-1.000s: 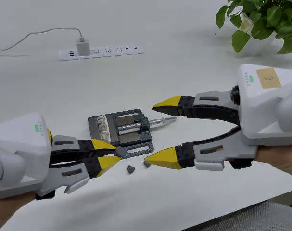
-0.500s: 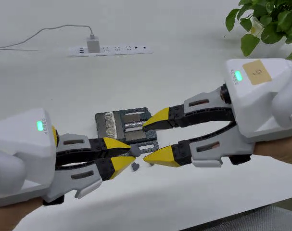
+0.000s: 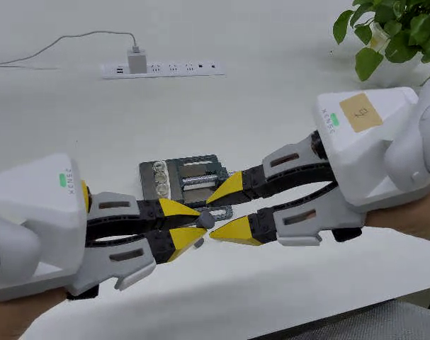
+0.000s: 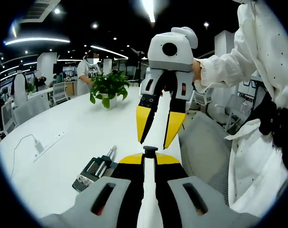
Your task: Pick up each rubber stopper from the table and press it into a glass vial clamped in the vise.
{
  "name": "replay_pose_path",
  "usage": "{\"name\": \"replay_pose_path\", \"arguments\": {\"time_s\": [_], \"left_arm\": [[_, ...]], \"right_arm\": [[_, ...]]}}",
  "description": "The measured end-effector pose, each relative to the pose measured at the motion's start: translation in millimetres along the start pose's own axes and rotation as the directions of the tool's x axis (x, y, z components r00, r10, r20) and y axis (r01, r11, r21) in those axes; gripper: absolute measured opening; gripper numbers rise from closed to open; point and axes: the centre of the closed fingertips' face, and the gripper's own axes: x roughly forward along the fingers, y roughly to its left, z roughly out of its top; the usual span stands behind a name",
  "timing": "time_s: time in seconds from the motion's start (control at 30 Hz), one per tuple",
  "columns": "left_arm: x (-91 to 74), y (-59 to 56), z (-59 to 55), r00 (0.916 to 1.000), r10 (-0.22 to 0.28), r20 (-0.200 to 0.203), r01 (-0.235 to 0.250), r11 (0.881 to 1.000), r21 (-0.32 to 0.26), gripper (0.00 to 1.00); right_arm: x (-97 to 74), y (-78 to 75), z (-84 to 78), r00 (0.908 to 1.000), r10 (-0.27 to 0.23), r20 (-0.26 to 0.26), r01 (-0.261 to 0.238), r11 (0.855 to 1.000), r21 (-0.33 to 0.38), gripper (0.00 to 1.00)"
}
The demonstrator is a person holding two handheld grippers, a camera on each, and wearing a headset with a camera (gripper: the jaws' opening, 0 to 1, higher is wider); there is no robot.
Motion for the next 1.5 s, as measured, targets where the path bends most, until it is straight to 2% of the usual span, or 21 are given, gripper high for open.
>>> {"name": "replay_pose_path", "arguments": {"time_s": [0.87, 1.5], "left_arm": [[0.5, -2.0, 3.2, 0.9999, -0.016, 0.007, 0.015, 1.0, 0.001, 0.03], [0.4, -2.9, -0.2, 0.9998, -0.016, 0.015, 0.016, 1.0, 0.004, 0.04]], "right_arm": [[0.4, -0.3, -1.2, 0.9999, -0.001, -0.012, 0.001, 1.0, -0.015, 0.08], [2.5, 2.2, -2.7, 0.9997, 0.006, -0.023, -0.006, 1.0, -0.016, 0.06]]}}
